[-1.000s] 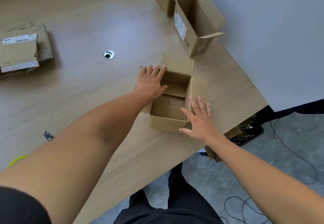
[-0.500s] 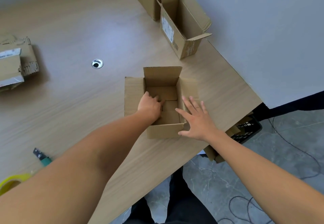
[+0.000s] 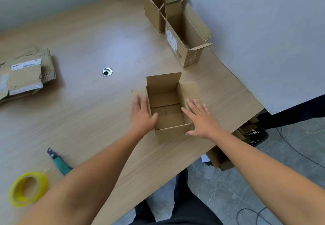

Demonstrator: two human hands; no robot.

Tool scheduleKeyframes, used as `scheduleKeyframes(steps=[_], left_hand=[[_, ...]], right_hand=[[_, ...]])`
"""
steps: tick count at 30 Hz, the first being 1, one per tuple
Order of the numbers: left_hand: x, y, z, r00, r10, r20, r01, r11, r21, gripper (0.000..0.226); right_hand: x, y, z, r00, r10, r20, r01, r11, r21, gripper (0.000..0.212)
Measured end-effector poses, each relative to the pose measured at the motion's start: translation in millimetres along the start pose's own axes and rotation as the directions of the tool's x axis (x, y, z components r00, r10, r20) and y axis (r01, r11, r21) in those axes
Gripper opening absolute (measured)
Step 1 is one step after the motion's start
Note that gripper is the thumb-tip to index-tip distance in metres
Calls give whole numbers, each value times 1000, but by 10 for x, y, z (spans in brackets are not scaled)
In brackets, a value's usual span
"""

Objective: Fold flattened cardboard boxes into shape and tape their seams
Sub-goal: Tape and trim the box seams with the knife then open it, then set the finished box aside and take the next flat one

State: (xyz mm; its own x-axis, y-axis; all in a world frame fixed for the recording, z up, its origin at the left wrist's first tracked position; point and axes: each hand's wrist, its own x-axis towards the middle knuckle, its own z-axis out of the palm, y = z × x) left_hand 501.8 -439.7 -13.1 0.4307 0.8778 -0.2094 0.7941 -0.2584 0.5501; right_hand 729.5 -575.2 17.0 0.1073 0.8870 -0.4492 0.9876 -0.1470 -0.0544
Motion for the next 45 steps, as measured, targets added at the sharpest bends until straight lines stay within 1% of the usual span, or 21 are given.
scheduleKeyframes(steps=[2,3,5,8,10,14,16,20,21,22,23,24,25,26,27,30,33,36,38,40,45], left_hand=[[-47,36,137,996,-69,64,81,976,-201,94],[-47,90,218,992,-77,99,100,962,-256,95],[12,265,402,983,-62,170,111,949,-297,97],[234,643,662,980,-21,196,76,957,-282,97],[401,937,818,980,16,198,43,955,-292,94],[733,1448,1043,984,18,180,22,976,-218,89],[911,1594,1091,987,19,159,10,983,-183,86],[1164,1803,1002,984,-3,176,28,990,-136,80],[1171,1834,936,986,-11,167,29,994,-108,78],[1159,1845,849,990,-7,140,19,996,-85,76],[1129,1827,740,996,8,91,-2,997,-72,73],[1086,1776,609,999,23,33,-21,998,-58,70],[1041,1692,461,999,29,-21,-30,999,-41,68],[984,1569,310,998,24,-64,-25,999,-20,66],[921,1408,149,995,8,-96,-7,1000,10,64],[787,746,-434,984,-94,-154,106,992,74,60],[648,-76,-1098,943,-259,-210,282,955,88,59],[531,-930,-1740,873,-395,-288,421,906,35,57],[514,-1537,-2133,818,-473,-328,503,864,10,57],[531,-2157,-2479,754,-550,-359,570,820,-59,57],[835,-3507,-3188,661,-620,-422,621,768,-155,64]], right_hand=[[-27,119,-13,1000,6,-3,-6,1000,1,108],[-43,205,-30,1000,14,7,-14,1000,-2,106],[-64,446,-78,998,48,33,-49,998,27,101],[-40,887,-180,992,121,41,-128,964,234,87],[10,1195,-234,986,169,2,-161,938,306,81],[232,1782,-345,984,178,1,-173,957,233,83],[334,2008,-400,985,169,-39,-156,961,227,85],[500,2200,-638,987,158,-41,-150,975,163,85],[519,2161,-711,984,162,-72,-148,974,171,84],[523,2076,-782,971,181,-157,-143,964,222,81],[513,1936,-847,934,219,-282,-129,943,306,76],[511,1738,-920,876,260,-407,-92,917,388,70],[529,1490,-997,826,273,-493,-32,896,442,66],[572,1214,-1053,813,236,-532,33,894,447,63],[639,925,-1088,833,161,-530,86,907,411,62],[1021,39,-1179,899,-65,-433,212,929,302,65],[1476,-908,-1254,903,-202,-379,308,919,244,67],[1893,-1969,-1385,886,-323,-333,406,887,219,70],[2163,-2669,-1497,867,-383,-319,464,855,234,70],[2451,-3309,-1569,869,-409,-277,482,827,289,71],[3321,-4448,-1646,886,-413,-211,462,816,348,72]])
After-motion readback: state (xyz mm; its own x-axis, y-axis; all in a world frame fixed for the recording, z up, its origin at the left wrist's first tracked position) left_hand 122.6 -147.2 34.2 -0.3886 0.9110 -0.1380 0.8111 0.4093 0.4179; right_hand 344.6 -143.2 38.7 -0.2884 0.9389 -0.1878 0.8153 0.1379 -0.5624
